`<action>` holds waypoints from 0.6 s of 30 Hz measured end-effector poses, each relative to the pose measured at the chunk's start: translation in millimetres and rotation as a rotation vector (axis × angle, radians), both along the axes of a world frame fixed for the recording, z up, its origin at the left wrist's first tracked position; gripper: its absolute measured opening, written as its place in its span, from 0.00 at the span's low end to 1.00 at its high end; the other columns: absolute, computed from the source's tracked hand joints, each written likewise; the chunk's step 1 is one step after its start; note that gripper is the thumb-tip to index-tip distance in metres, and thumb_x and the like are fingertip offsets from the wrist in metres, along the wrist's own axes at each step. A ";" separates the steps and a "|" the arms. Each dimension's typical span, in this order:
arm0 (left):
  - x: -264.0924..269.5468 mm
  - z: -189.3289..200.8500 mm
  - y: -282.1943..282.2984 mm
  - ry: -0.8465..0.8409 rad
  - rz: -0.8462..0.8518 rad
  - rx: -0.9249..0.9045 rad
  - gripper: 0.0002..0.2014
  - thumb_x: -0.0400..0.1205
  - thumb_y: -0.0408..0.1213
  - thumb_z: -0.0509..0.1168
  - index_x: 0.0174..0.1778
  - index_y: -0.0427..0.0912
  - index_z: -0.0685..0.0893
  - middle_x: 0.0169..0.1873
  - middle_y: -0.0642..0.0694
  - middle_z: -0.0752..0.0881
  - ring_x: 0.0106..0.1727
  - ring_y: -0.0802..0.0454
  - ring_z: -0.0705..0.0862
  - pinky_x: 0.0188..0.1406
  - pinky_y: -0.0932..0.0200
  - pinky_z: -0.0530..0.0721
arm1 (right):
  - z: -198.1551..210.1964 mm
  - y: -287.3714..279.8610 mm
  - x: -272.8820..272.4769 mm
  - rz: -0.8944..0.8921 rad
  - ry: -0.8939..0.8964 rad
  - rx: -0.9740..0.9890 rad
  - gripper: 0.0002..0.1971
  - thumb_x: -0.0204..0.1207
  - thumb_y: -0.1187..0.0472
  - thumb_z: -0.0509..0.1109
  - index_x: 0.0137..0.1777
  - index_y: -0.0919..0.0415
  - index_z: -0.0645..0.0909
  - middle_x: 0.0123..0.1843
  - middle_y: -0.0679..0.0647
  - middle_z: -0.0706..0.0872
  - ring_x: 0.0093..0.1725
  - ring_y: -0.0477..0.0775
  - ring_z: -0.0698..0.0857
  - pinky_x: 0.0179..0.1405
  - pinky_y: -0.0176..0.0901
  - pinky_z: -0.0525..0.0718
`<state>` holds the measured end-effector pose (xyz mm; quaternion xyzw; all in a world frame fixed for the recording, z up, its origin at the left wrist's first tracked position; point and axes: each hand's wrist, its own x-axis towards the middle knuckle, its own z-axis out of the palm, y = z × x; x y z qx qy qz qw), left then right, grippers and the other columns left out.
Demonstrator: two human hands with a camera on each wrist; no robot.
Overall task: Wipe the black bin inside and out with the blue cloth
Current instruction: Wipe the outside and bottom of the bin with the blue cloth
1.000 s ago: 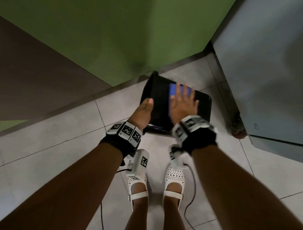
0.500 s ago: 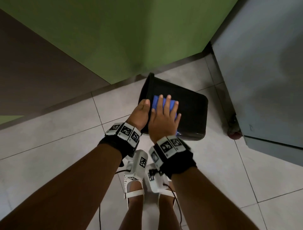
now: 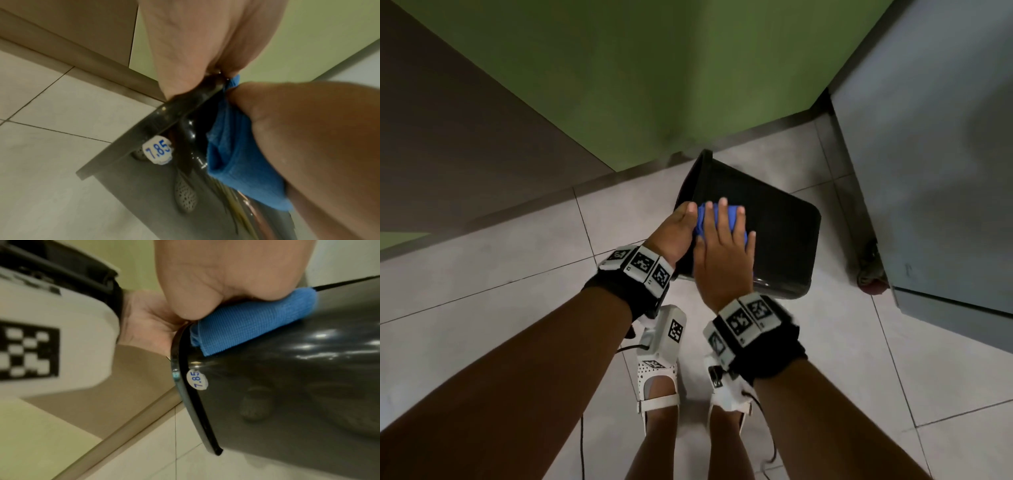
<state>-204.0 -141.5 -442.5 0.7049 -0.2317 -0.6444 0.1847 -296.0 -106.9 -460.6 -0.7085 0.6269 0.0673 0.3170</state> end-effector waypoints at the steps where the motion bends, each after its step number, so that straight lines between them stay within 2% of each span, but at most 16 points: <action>1: 0.6 -1.2 1.2 0.004 0.019 0.007 0.18 0.86 0.51 0.44 0.51 0.51 0.78 0.64 0.37 0.81 0.66 0.40 0.80 0.73 0.39 0.72 | -0.3 -1.3 1.2 0.009 -0.008 0.004 0.29 0.80 0.49 0.33 0.82 0.53 0.42 0.85 0.52 0.46 0.84 0.58 0.44 0.81 0.61 0.51; 3: 0.2 -5.1 3.5 0.011 0.042 -0.035 0.18 0.87 0.48 0.43 0.58 0.49 0.76 0.66 0.36 0.80 0.68 0.41 0.78 0.75 0.41 0.71 | -5.3 -16.1 3.3 -0.023 -0.068 -0.003 0.26 0.84 0.50 0.39 0.82 0.51 0.45 0.85 0.50 0.46 0.84 0.57 0.43 0.81 0.61 0.49; 4: -1.1 -5.8 4.3 0.013 0.032 -0.069 0.17 0.87 0.46 0.43 0.59 0.47 0.75 0.66 0.35 0.79 0.67 0.42 0.78 0.75 0.41 0.71 | -10.0 -28.7 2.9 -0.054 -0.093 -0.011 0.25 0.85 0.51 0.41 0.82 0.50 0.45 0.85 0.49 0.46 0.84 0.56 0.42 0.81 0.61 0.47; 7: -5.2 -6.8 6.6 0.030 0.001 -0.135 0.18 0.88 0.41 0.44 0.62 0.36 0.74 0.61 0.33 0.80 0.62 0.44 0.78 0.73 0.40 0.71 | -23.9 -79.5 -1.5 -0.086 -0.074 0.074 0.25 0.86 0.51 0.41 0.82 0.49 0.42 0.85 0.48 0.42 0.83 0.57 0.39 0.81 0.61 0.44; 10: -5.4 -5.0 5.6 0.014 -0.009 -0.155 0.19 0.88 0.41 0.45 0.66 0.34 0.72 0.61 0.36 0.81 0.62 0.43 0.79 0.71 0.45 0.73 | -27.3 -102.2 0.9 -0.122 -0.042 0.114 0.25 0.86 0.51 0.41 0.82 0.50 0.44 0.85 0.50 0.43 0.83 0.59 0.40 0.80 0.62 0.45; 12: -3.4 -4.3 1.3 -0.014 -0.035 -0.157 0.19 0.88 0.40 0.45 0.67 0.33 0.73 0.62 0.35 0.80 0.60 0.45 0.78 0.67 0.51 0.74 | -22.6 -88.7 3.9 -0.147 -0.044 0.084 0.25 0.86 0.51 0.42 0.82 0.50 0.44 0.85 0.50 0.43 0.84 0.57 0.40 0.81 0.61 0.44; 14: 1.4 -4.4 -3.2 -0.061 -0.047 -0.152 0.19 0.88 0.40 0.45 0.65 0.34 0.75 0.63 0.35 0.81 0.59 0.46 0.79 0.68 0.50 0.75 | -17.2 -57.1 4.5 -0.115 -0.066 0.024 0.26 0.86 0.50 0.42 0.82 0.49 0.43 0.85 0.48 0.43 0.84 0.55 0.40 0.81 0.60 0.44; 15: 3.8 -5.1 -5.1 -0.100 -0.059 -0.144 0.19 0.88 0.41 0.45 0.65 0.36 0.76 0.62 0.38 0.81 0.60 0.45 0.79 0.68 0.51 0.74 | -14.4 -40.1 3.1 -0.075 -0.075 0.002 0.26 0.86 0.50 0.42 0.82 0.48 0.43 0.85 0.48 0.43 0.84 0.55 0.41 0.81 0.60 0.45; 18: 4.6 -6.4 -5.1 -0.200 -0.096 -0.122 0.19 0.88 0.41 0.45 0.64 0.36 0.77 0.54 0.45 0.79 0.56 0.49 0.77 0.59 0.61 0.70 | -11.7 -6.5 -6.4 0.028 -0.027 -0.004 0.27 0.84 0.49 0.42 0.82 0.49 0.41 0.85 0.50 0.44 0.84 0.56 0.42 0.82 0.62 0.48</action>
